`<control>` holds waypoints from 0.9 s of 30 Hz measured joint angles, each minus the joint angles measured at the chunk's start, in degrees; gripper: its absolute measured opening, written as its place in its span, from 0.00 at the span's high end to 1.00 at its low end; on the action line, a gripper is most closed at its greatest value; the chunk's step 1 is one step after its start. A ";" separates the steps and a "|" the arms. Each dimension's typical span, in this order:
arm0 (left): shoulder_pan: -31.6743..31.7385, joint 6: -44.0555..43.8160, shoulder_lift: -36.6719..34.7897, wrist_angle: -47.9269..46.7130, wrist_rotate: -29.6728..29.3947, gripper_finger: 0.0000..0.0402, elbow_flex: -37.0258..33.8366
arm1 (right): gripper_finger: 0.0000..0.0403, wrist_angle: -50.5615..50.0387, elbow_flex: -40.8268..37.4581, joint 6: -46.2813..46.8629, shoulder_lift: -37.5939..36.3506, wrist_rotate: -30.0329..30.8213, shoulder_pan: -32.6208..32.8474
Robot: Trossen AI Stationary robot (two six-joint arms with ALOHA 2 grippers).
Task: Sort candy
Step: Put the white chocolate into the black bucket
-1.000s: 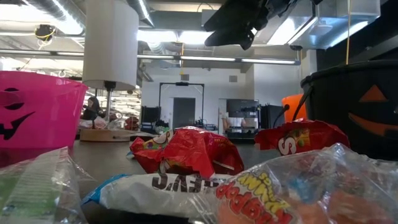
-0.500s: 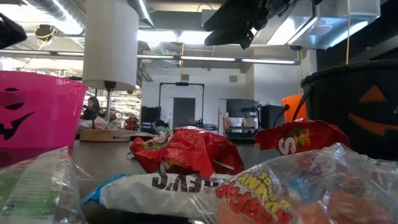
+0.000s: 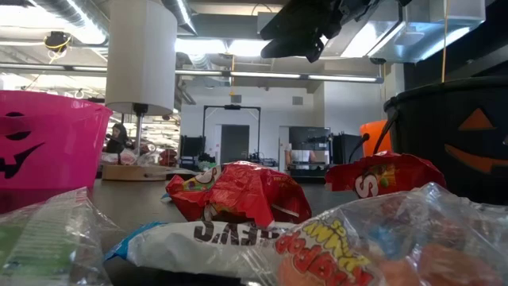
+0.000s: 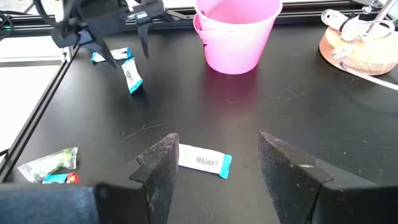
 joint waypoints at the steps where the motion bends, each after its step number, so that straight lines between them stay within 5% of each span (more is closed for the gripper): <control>1: -0.18 -0.73 0.00 0.84 1.07 0.29 -0.85 | 0.46 0.02 0.00 0.01 0.00 -0.02 0.00; 17: 0.15 -3.64 -0.37 8.97 1.59 0.50 -7.55 | 0.46 0.13 -0.02 0.01 0.00 -0.02 0.00; 27: 0.36 -0.71 -0.02 9.52 -5.57 0.67 -6.74 | 0.46 0.17 -0.02 0.01 0.00 -0.02 0.00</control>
